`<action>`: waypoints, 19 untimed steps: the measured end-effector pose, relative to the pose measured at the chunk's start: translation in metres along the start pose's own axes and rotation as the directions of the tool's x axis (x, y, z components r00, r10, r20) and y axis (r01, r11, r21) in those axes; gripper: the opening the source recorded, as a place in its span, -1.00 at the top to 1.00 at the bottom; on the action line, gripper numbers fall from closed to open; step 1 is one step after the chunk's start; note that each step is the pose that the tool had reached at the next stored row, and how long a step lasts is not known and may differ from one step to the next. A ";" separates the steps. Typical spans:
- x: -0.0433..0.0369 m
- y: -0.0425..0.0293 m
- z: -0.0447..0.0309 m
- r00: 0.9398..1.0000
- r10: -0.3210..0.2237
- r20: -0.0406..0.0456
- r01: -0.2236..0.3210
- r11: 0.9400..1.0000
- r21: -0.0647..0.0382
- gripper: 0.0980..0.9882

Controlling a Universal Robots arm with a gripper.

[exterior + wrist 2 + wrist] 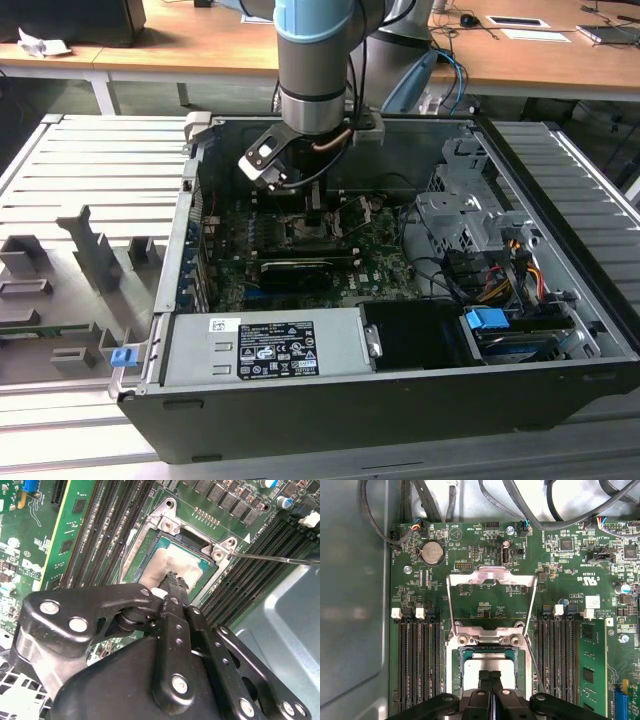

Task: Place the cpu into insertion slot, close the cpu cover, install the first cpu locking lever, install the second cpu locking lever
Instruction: 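Place the cpu into insertion slot, then close the cpu cover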

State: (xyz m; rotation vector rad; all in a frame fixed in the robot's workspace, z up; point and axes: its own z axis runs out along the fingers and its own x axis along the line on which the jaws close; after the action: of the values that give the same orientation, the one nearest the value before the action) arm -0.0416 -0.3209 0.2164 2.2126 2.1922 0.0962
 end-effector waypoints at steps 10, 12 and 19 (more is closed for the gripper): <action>-0.0009 0.0084 -0.0055 1.000 0.000 0.000 0.000 1.000 0.002 0.98; -0.0008 0.0086 -0.0077 1.000 0.000 0.000 0.000 1.000 0.002 0.98; -0.0006 0.0089 -0.0141 1.000 0.000 0.000 0.000 1.000 0.002 0.98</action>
State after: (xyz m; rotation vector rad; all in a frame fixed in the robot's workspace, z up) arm -0.0336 -0.3220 0.2310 2.2140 2.1928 0.0940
